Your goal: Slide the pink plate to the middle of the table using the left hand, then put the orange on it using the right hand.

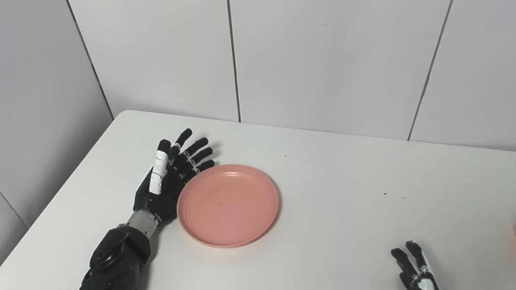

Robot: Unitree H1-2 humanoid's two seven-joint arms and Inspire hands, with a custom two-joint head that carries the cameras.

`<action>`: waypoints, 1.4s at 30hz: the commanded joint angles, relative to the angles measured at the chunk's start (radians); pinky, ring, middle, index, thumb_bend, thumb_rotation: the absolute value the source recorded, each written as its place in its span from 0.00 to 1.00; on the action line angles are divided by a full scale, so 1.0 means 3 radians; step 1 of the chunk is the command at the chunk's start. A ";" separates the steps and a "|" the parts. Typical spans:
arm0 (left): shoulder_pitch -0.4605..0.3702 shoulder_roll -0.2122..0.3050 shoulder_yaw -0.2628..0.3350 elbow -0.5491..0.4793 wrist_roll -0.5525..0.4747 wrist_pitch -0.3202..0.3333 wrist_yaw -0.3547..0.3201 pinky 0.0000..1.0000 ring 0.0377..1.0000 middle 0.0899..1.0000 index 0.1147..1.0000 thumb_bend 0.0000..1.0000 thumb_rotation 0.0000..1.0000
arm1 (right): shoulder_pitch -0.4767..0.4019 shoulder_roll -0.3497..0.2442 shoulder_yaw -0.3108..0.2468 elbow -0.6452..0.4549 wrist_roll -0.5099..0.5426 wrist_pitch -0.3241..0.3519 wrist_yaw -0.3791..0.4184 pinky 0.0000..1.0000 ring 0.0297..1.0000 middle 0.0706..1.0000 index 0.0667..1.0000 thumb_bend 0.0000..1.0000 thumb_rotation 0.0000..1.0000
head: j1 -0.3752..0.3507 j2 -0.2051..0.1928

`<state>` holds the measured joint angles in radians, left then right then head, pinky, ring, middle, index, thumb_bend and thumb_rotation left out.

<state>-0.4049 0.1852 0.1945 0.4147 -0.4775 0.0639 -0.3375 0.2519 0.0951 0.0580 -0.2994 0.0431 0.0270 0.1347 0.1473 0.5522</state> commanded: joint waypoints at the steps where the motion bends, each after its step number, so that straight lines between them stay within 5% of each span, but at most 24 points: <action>1: 0.0095 -0.0093 -0.0064 0.0092 0.0129 0.0149 0.0135 0.83 0.87 0.87 0.97 0.88 0.74 | 0.0509 -0.0116 0.0100 -0.0127 -0.0034 0.0146 0.0024 1.00 0.95 0.87 0.93 0.80 1.00 | 0.0003 0.0002; 13: 0.0194 -0.0415 -0.0059 -0.0080 0.0283 0.0078 0.0564 0.86 0.91 0.92 1.00 0.88 0.73 | 0.0507 -0.0076 0.0161 -0.0163 -0.0055 0.0186 0.0001 1.00 0.94 0.86 0.92 0.80 1.00 | -0.0187 0.0103; 42: 0.0368 -0.0564 -0.0259 -0.0425 0.0222 0.0418 0.0543 0.87 0.90 0.92 1.00 0.82 0.73 | 0.0454 0.0047 0.0517 -0.0183 -0.0314 0.0218 -0.0314 0.96 0.90 0.84 0.89 0.83 1.00 | -0.0944 0.0340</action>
<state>-0.3336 0.0170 0.1247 0.2570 -0.4134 0.0940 -0.1876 0.2550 0.1127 0.1918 -0.3260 -0.0472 0.0744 0.0418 -0.1365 0.6550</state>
